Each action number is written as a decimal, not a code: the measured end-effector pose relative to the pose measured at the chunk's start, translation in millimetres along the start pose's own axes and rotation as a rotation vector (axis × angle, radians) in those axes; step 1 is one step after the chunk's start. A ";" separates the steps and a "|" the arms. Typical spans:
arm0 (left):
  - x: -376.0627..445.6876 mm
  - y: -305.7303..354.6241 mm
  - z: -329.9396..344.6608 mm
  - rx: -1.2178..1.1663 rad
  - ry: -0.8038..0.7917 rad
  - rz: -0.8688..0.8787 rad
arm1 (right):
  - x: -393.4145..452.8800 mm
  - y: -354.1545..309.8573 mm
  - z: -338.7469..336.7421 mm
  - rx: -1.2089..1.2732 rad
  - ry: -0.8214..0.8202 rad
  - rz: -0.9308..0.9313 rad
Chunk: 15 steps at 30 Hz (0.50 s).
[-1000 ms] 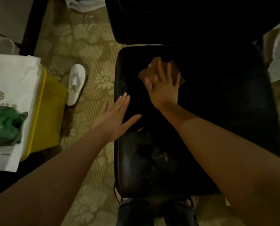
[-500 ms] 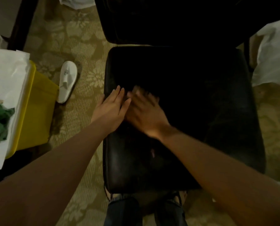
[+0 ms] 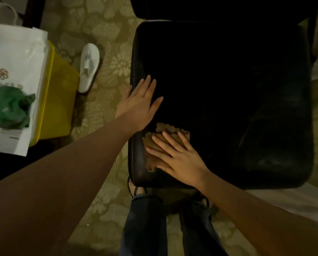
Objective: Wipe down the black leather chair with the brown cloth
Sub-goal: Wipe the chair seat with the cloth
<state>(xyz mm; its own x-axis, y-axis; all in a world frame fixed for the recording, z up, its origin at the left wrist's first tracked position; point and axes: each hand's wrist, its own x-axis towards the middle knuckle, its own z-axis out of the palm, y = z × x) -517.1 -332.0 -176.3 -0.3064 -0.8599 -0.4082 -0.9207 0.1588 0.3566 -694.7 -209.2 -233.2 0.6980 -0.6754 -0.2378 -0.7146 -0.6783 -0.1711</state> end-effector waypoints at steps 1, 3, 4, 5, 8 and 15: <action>-0.7 4.1 2.6 0.002 -0.001 0.003 | -16.8 7.9 2.7 0.002 -0.005 0.004; -2.4 11.0 10.9 0.021 -0.009 0.006 | -55.3 30.2 5.5 0.050 0.028 0.168; -3.0 13.2 15.9 0.030 -0.017 0.008 | -74.9 43.1 4.5 0.107 0.055 0.330; -3.3 15.1 20.7 0.028 -0.025 0.005 | -91.2 55.7 2.1 0.190 0.083 0.533; -4.3 18.7 30.7 -0.022 -0.010 -0.028 | -99.2 75.7 -9.9 0.409 0.152 1.049; 4.3 45.9 35.0 -0.012 -0.024 -0.152 | 19.6 -10.7 -5.2 0.188 0.240 0.880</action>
<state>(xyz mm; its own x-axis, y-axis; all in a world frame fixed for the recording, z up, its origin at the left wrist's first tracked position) -569.2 -311.4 -191.1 -0.1699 -0.8616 -0.4784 -0.9539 0.0219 0.2993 -673.1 -216.6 -231.1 -0.1232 -0.9802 -0.1548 -0.9721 0.1505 -0.1800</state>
